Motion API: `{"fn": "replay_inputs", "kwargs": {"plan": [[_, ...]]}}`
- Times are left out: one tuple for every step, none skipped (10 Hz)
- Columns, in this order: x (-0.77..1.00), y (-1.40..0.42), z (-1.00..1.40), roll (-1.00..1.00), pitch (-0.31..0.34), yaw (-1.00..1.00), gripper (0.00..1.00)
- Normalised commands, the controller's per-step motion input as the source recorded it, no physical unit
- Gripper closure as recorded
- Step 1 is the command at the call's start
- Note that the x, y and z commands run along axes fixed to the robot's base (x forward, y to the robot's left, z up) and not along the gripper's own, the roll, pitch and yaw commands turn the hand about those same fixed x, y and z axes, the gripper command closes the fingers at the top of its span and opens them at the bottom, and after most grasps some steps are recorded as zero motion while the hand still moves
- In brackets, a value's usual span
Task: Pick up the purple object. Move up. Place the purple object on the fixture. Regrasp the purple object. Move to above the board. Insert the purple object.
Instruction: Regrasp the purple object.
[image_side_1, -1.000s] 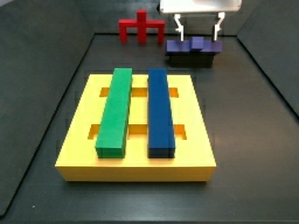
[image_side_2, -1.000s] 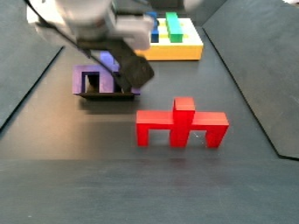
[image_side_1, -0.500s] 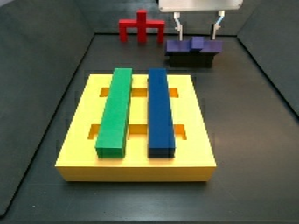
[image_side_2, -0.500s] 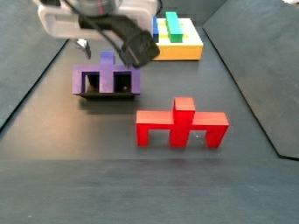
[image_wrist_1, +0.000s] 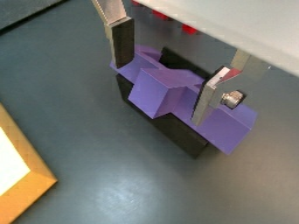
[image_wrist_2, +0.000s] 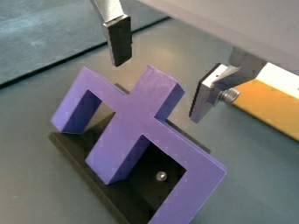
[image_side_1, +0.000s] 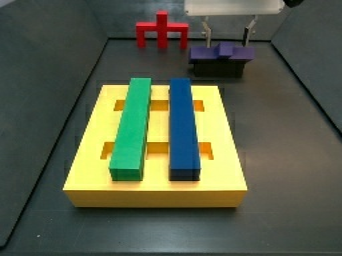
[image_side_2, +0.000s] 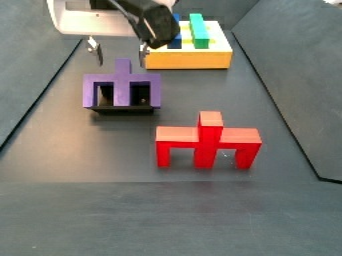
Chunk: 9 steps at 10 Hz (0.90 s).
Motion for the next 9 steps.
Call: {"fn": "replay_inputs", "kwargs": {"plan": [[0.00,-0.11,0.03,1.00,0.000,0.06,0.00],[0.00,-0.11,0.03,1.00,0.000,0.07,0.00],[0.00,-0.12,0.03,1.00,0.000,0.10,0.00],[0.00,-0.13,0.02,1.00,0.000,0.12,0.00],[0.00,-0.13,0.00,1.00,0.000,0.13,0.00],[0.00,-0.11,0.00,1.00,0.000,0.11,0.00],[-0.03,-0.11,0.00,1.00,-0.009,0.11,0.00],[-0.03,-0.08,0.00,1.00,-0.006,0.13,0.00],[0.00,-0.05,0.00,1.00,-0.009,0.10,0.00]]}}
